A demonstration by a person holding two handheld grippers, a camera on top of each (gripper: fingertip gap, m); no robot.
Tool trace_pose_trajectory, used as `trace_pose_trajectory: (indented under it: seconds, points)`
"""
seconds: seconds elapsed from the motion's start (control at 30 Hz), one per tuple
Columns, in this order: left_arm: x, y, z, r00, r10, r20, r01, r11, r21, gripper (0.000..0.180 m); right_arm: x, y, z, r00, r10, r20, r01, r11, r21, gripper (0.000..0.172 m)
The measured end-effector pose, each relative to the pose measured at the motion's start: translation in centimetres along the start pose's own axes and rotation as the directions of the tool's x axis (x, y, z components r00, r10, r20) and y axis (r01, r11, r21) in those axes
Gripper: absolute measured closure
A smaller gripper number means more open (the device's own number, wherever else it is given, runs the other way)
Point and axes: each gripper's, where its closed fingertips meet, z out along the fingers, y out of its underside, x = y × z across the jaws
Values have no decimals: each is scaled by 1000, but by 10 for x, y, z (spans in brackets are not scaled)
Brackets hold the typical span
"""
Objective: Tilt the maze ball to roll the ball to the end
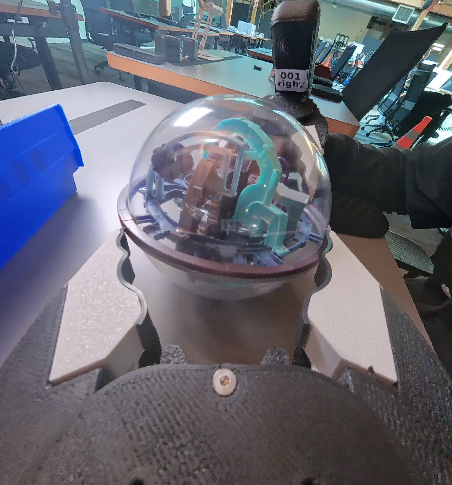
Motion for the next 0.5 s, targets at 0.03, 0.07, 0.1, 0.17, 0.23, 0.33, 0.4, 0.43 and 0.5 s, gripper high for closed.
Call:
trace_pose_trajectory:
  seconds: [0.03, 0.07, 0.1, 0.17, 0.23, 0.33, 0.4, 0.43, 0.5]
  points:
    - [0, 0, 0, 1000, -3, 0, 3, 1000, 2, 40, 0, 1, 0, 1000, 2, 0, -2, 1000, -1, 45]
    - [0, 0, 0, 1000, -5, 1, 5, 1000, 2, 41, 1, 1, 0, 1000, 0, -2, 0, 1000, -4, 46]
    - [0, 0, 0, 1000, -6, 1, 6, 1000, 2, 42, 1, 2, 0, 1000, -3, -5, 3, 1000, -10, 46]
    - [0, 1, 1, 1000, -8, -1, 8, 1000, 0, 43, 2, 4, 1, 1000, -8, -7, 8, 1000, -16, 46]
    - [-1, 1, 1, 1000, -14, 2, 14, 1000, -2, 41, 2, 4, 1, 1000, -8, -7, 8, 1000, -18, 46]
    - [-1, 3, 1, 999, -39, -7, 39, 999, -5, 36, 2, 5, 1, 1000, -4, -5, 4, 1000, -21, 46]
    - [1, 6, 3, 997, -69, -27, 68, 997, -18, 34, 2, 6, 2, 1000, -7, -6, 7, 1000, -26, 46]
    - [2, 8, 5, 996, -77, -34, 76, 997, -29, 34, 2, 7, 3, 1000, -10, -6, 10, 1000, -30, 47]
    - [6, 11, 8, 996, -83, -42, 81, 996, -38, 33, 1, 9, 4, 1000, -18, -4, 18, 999, -36, 47]
